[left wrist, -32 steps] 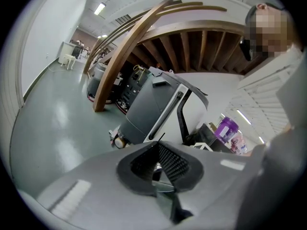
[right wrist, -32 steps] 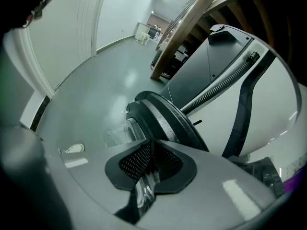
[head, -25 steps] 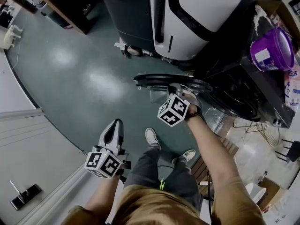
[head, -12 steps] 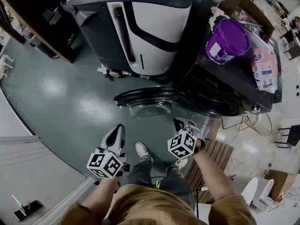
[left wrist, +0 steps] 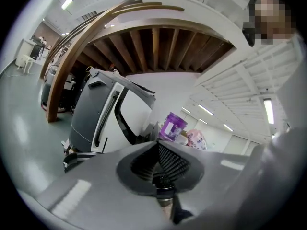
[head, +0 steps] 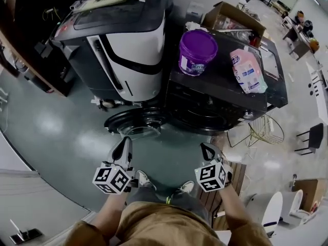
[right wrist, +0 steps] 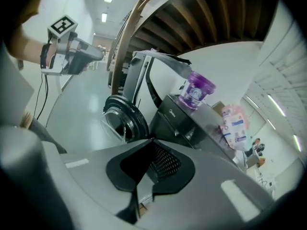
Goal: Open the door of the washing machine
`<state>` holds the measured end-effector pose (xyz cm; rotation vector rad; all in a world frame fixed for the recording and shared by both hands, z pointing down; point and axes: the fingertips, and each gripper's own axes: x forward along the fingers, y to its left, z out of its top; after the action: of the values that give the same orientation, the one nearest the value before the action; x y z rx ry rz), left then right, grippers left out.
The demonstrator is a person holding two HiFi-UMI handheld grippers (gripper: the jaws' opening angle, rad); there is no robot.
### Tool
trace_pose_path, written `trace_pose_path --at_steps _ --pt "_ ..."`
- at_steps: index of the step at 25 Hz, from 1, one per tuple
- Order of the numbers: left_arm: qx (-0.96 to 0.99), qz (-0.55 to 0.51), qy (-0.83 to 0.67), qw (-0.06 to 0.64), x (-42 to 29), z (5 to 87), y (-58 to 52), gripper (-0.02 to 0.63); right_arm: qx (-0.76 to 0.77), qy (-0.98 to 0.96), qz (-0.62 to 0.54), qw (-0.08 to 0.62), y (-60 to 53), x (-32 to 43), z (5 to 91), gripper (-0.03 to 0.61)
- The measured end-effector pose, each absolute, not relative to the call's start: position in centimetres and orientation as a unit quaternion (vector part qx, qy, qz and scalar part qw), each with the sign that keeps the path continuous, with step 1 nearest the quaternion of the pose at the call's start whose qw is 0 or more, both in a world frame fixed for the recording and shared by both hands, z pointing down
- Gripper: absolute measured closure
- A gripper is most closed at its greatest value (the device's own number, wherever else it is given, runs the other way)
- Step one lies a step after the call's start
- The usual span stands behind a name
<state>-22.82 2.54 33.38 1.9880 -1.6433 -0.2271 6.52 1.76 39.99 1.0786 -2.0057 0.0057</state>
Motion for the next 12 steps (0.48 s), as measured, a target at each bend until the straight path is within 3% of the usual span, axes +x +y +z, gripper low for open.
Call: trace_pose_path --at_steps 12 --pt "0.74 -0.108 -0.628 0.215 -18.0 26.8 3.5 0.554 0.497 -0.805 -0.039 0.322 6.0 16.6 28.8 0.574"
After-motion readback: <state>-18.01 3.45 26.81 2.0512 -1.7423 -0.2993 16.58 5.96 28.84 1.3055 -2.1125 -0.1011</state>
